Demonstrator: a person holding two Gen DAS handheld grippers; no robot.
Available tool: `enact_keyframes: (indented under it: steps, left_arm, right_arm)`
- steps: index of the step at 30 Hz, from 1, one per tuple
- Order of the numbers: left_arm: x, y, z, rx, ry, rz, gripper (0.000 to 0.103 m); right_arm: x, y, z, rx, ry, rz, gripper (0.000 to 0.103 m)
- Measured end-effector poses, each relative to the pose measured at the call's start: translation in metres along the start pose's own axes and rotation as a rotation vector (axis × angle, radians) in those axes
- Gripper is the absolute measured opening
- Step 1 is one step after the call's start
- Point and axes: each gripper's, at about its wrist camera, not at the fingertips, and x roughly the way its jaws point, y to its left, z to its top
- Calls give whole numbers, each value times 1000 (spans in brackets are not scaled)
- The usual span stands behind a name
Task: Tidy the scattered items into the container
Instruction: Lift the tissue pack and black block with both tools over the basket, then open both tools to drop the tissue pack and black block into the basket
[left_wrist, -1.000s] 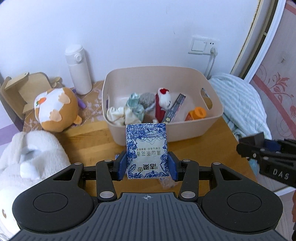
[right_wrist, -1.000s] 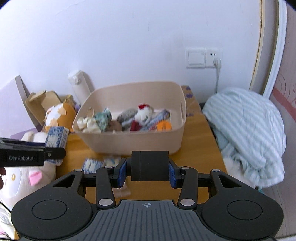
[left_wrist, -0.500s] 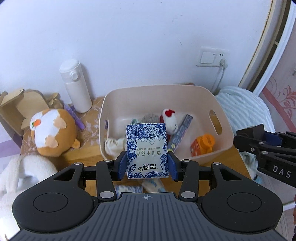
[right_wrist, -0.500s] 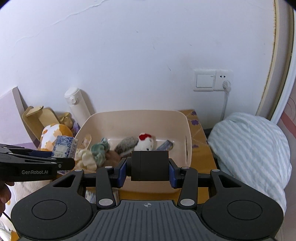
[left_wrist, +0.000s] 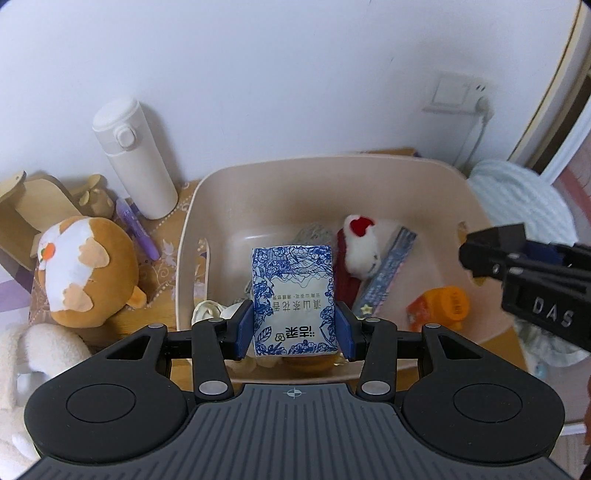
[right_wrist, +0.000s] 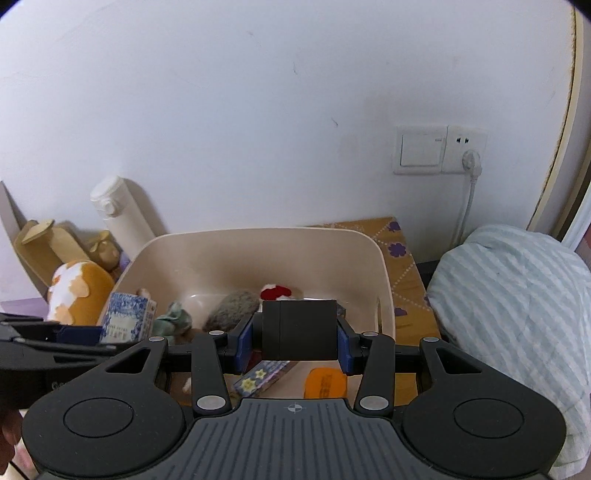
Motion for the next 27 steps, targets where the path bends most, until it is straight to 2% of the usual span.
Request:
enact_keyframes:
  steps: [10,18,20,24,26,27]
  left_arm:
    - [41,-3,11,29,51,22,46]
    - [53,-8,10,78,85,29,47]
    - [53,-8,9,85,86,25,48]
    - [51,-6,8,95,85,26,59]
    - [48,-5,7,105,79,33,60]
    - [47,-5,7,109,77,34,61]
  right_arm:
    - [51,-4,0,0,100,-50,41]
    - [69,-3,-10,-11,166,-71,41]
    - [69,-4,-10,-5,168,-79,52]
    - [64,-8,-9,14,154,-87,61]
    - [59,-8,-8,22,140,-93,74]
    - [57,-9,-7,24,131,-94,77]
